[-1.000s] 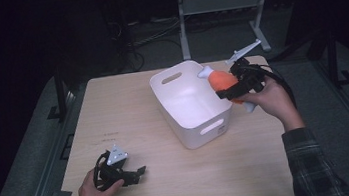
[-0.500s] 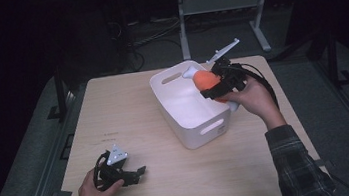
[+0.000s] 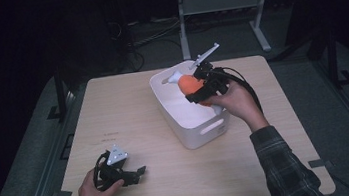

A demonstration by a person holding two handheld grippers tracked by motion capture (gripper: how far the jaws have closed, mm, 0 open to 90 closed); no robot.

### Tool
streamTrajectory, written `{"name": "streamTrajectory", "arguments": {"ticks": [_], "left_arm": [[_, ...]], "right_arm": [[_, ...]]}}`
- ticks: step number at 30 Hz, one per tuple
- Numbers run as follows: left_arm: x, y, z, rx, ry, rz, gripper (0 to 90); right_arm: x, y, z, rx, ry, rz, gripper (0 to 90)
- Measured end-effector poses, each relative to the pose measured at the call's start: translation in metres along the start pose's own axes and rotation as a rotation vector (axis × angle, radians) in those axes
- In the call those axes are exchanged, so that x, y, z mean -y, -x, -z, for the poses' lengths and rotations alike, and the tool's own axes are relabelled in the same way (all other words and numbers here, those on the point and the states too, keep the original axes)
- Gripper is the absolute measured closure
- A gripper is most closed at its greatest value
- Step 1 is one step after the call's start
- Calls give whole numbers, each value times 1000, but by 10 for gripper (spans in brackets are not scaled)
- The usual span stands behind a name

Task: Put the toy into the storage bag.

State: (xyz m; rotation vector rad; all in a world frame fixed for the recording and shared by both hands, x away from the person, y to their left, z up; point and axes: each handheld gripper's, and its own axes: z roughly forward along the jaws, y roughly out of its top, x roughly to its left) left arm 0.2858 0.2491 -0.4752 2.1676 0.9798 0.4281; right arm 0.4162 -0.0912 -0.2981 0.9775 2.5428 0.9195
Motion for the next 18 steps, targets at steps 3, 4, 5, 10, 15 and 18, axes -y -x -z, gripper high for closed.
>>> {"name": "streamTrajectory", "arguments": {"ticks": [3, 4, 5, 10, 15, 18], "left_arm": [[0, 0, 0, 0, 0, 0, 127], [0, 0, 0, 0, 0, 0, 127], [0, 0, 0, 0, 0, 0, 127], [0, 0, 0, 1, -1, 0, 127], [0, 0, 0, 1, 0, 0, 127], [0, 0, 0, 2, -2, 0, 127]], "right_arm": [[-4, -6, -5, -4, -1, 6, 221], [-5, -7, -7, -6, -1, 5, 221], [-6, -9, -8, -5, -3, 5, 221], [-10, -15, -15, -3, -2, 6, 221], [-13, -23, -24, 7, -16, 10, 220], [-14, -25, -28, 9, -22, 13, 217]]}}
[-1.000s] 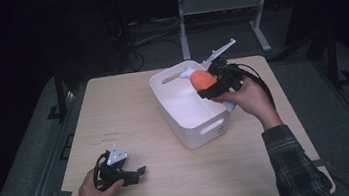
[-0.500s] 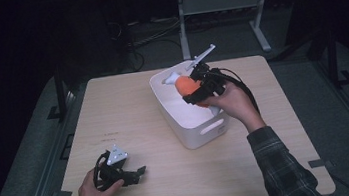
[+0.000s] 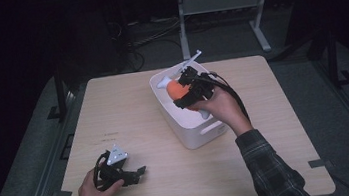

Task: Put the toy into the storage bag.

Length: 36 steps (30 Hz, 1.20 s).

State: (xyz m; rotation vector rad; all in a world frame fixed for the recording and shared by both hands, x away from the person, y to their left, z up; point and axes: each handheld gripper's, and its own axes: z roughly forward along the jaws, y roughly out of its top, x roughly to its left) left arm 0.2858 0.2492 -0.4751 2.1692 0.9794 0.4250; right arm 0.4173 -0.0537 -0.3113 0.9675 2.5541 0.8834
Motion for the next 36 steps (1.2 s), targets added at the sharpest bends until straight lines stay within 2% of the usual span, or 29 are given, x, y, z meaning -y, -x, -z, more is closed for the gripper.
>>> {"name": "streamTrajectory", "arguments": {"ticks": [11, 15, 21, 32, 36], "left_arm": [[0, 0, 0, -2, 2, 0, 127], [0, 0, 0, -2, 2, 0, 127], [0, 0, 0, -1, 2, 0, 127], [0, 0, 0, -1, 2, 0, 127], [0, 0, 0, -1, 2, 0, 127]], "right_arm": [[3, -8, -16, 6, -13, -13, 209], [4, -9, -20, 13, -21, -5, 208], [6, -8, -27, 22, -34, -22, 206], [7, -7, -28, 5, -41, -20, 153], [7, -7, -26, -3, -25, -24, 138]]}}
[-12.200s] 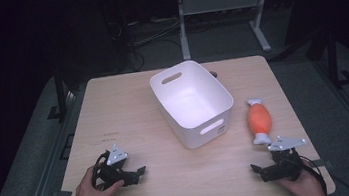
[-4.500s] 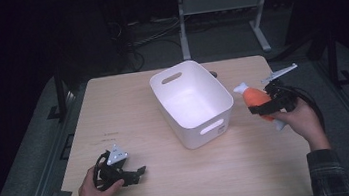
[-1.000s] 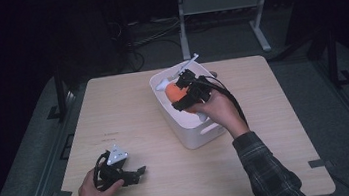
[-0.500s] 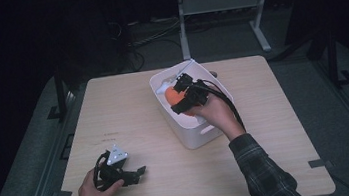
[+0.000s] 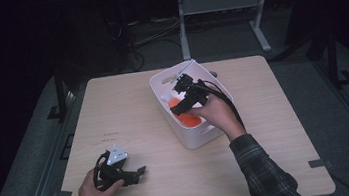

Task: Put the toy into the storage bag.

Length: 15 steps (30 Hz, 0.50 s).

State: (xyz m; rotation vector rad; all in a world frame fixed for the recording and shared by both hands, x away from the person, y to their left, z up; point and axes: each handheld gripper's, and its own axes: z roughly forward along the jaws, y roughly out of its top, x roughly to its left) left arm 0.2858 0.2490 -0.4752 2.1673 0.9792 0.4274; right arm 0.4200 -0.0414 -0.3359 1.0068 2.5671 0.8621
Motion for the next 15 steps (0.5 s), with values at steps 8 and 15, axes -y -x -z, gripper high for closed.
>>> {"name": "streamTrajectory", "arguments": {"ticks": [8, 15], "left_arm": [[0, 0, 0, -2, 2, 0, 127], [0, 0, 0, -1, 3, 2, 127]], "right_arm": [[3, 5, 16, -4, 33, -9, 138], [18, 20, 39, 8, 74, -26, 137]]}}
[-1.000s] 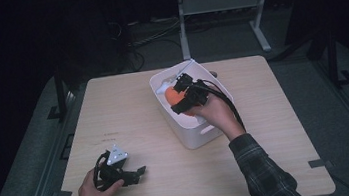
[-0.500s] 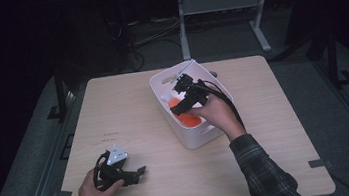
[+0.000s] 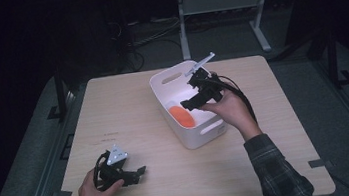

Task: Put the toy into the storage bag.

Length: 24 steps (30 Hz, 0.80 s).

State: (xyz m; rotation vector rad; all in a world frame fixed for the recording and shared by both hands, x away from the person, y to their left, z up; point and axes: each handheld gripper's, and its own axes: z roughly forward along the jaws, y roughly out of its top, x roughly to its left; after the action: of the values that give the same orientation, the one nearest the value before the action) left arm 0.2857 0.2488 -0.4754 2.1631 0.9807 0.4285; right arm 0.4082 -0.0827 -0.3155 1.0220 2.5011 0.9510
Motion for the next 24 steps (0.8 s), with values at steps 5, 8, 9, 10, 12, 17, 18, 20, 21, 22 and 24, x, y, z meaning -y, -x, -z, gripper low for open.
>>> {"name": "streamTrajectory", "arguments": {"ticks": [5, 8, 9, 10, 12, 17, 18, 20, 21, 22, 24], "left_arm": [[0, 0, 0, -1, 0, 1, 127], [0, 0, 0, -1, 0, 2, 128], [0, 0, 0, -1, 0, 1, 128], [0, 0, 0, -1, 0, 2, 128], [0, 0, 0, -1, 0, 2, 128], [0, 0, 0, -1, 0, 2, 127], [0, 0, 0, -1, 0, 2, 127], [0, 0, 0, -1, 0, 2, 128], [0, 0, 0, -1, 0, 2, 128], [0, 0, 0, -1, 0, 2, 128], [0, 0, 0, -1, 0, 2, 128]], "right_arm": [[8, 9, 12, 11, 15, -13, 137], [13, 14, 18, 16, 22, -20, 137], [14, 15, 19, 19, 23, -24, 137], [15, 17, 21, 19, 24, -23, 137], [18, 19, 24, 25, 26, -24, 135], [25, 26, 32, 32, 35, -36, 134], [27, 27, 34, 33, 36, -37, 133], [30, 30, 36, 33, 41, -42, 132], [32, 31, 38, 33, 44, -43, 131], [34, 32, 39, 33, 46, -47, 129], [38, 34, 42, 35, 49, -55, 127]]}}
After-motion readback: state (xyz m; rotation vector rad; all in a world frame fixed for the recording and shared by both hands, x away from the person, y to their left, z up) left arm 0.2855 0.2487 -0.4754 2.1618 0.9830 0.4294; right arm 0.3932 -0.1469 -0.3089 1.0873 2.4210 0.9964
